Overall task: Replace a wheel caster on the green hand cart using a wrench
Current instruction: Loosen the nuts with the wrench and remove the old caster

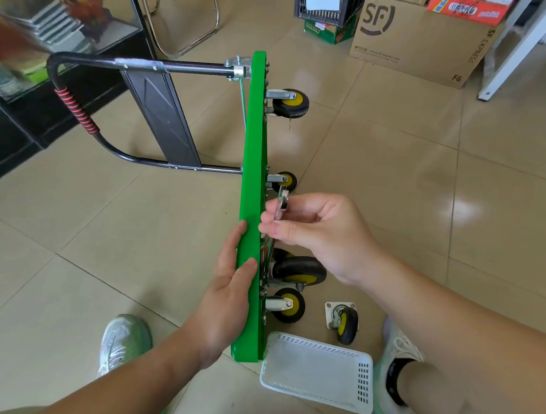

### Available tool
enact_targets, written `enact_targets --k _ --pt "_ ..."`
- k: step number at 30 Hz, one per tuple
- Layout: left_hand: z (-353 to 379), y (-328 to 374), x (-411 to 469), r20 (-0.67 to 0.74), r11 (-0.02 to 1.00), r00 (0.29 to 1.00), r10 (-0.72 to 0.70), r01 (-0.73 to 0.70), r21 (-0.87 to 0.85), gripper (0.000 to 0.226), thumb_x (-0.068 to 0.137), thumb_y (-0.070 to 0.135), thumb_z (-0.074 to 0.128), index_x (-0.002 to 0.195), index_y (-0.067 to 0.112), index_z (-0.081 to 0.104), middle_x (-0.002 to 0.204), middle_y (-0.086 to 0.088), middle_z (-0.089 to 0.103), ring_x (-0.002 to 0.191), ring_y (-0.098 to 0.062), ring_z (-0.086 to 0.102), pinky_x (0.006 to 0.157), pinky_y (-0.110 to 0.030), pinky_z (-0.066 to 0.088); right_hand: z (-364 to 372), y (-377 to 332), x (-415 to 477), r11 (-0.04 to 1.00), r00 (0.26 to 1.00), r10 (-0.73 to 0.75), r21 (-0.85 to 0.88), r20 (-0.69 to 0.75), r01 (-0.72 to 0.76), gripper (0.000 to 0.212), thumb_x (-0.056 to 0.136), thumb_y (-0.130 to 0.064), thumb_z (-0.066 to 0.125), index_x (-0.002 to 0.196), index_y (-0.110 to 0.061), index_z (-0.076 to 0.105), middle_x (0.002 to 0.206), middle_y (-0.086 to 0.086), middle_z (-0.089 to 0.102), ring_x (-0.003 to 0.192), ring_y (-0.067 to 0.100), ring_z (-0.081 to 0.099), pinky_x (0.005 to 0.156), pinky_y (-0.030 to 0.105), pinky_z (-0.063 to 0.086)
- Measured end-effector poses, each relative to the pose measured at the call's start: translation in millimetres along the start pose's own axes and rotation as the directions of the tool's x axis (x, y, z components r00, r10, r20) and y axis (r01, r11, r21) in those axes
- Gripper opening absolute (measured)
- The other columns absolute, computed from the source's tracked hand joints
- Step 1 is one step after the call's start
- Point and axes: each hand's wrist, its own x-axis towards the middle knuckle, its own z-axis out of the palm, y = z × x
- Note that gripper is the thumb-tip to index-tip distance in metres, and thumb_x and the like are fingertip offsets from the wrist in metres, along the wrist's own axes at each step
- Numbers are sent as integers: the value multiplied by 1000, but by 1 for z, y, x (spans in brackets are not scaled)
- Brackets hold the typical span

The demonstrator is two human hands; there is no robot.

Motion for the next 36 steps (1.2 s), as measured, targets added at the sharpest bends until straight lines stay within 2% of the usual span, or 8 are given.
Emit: enact_targets --k 5,11,17,23,27,31,34,36 --pt "-1 2 -1 1 1000 1000 2 -2 10 55 110 30 38 139 75 27 155 12 46 139 -19 49 118 -51 38 5 9 -8 999 998 35 -30 45 -34 26 81 13 72 89 -12 76 88 2 78 89 13 73 81 22 57" --pt "1 4 -3 -2 1000 1000 -24 24 -3 49 110 36 42 139 74 29 147 12 55 133 -14 56 117 -47 41 5 13 -33 999 998 -6 -39 68 8 27 79 15 73 90 -9 76 91 2 78 89 12 73 83 21 57" --pt "1 4 -5 12 998 1000 0 1 -69 51 105 33 43 134 74 36 146 8 58 135 -17 55 119 -46 37 16 27 -70 975 989 -69 -202 131 94 34 77 14 77 91 -16 79 103 1 78 102 14 73 93 23 55" --pt "2 3 -4 5 999 1000 -17 17 -49 52 110 28 39 143 67 32 143 10 60 131 -15 58 117 -46 40 15 21 -75 989 991 -126 -66 40 129 40 78 17 74 91 -20 81 100 2 78 100 14 73 93 26 56" --pt "3 1 -3 -24 999 1000 -14 13 -43 52 110 29 39 136 74 34 148 13 54 133 -16 55 117 -48 40 1 2 -66 984 983 -177 -28 -56 176 25 78 12 74 90 -10 79 97 7 78 95 18 74 86 26 58" --pt "4 0 -2 -16 999 1000 -9 8 -33 51 109 33 38 138 74 31 150 14 49 133 -21 54 116 -51 41 -10 2 -58 994 987 -80 58 -136 89 21 70 -5 78 86 -19 81 97 9 78 97 25 75 80 25 58" --pt "5 0 -1 -24 999 1000 -9 8 -41 50 104 39 41 136 76 31 147 11 54 129 -23 58 113 -53 44 -14 12 -53 999 988 -12 43 -153 19 29 79 9 74 88 -18 79 96 7 78 97 23 74 81 25 58" --pt "6 1 -2 -29 999 999 -15 14 -44 50 109 33 38 132 78 34 144 12 56 125 -21 61 111 -52 46 -15 16 -50 999 985 30 48 -172 -22 27 82 11 72 93 -13 76 95 7 78 97 21 75 80 24 59"
